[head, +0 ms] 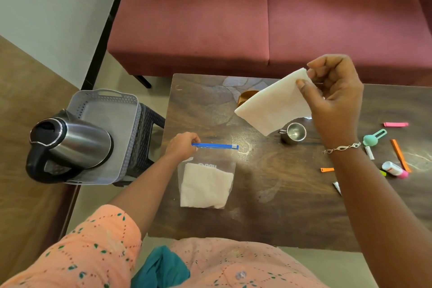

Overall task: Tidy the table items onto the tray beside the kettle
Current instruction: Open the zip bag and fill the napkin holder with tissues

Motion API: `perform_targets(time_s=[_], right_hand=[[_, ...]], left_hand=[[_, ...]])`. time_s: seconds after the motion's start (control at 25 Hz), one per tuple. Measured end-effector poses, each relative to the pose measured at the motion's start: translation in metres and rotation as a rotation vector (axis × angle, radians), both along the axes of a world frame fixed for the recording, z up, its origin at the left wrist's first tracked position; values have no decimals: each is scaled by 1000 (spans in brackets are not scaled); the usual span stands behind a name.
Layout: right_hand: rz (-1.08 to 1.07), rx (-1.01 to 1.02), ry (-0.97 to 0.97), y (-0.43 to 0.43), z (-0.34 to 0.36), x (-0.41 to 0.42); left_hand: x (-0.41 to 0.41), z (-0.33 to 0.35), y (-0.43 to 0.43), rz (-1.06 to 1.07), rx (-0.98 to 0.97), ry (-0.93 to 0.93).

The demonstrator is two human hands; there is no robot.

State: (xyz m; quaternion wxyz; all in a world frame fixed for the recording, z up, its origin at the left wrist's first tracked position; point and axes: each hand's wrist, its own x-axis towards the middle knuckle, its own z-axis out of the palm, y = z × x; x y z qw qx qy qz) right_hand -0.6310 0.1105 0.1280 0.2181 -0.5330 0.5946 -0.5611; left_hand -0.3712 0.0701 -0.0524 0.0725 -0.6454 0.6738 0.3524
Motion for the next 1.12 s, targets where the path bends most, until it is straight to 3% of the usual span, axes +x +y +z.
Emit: perform_targets(time_s=[0.16,0.28,0.48,0.68,0.84,1.12], right_hand=[[21,27,7,-2,-4,1],[37,28,17,-3,-4,2],[83,35,25,1,1,4],[85,30,-10,1,7,6],[93,30,-58,0,8,8],[81,28,-163,3,5,-2]], left_hand=[[-1,10,-6,17,-80,30],[-12,29,-7,148,-96,237],[-46,78,11,454,236,784],[-61,105,24,554,440,963],[-63,119,25,696,304,1090],[-60,135,15,716,52,1248]])
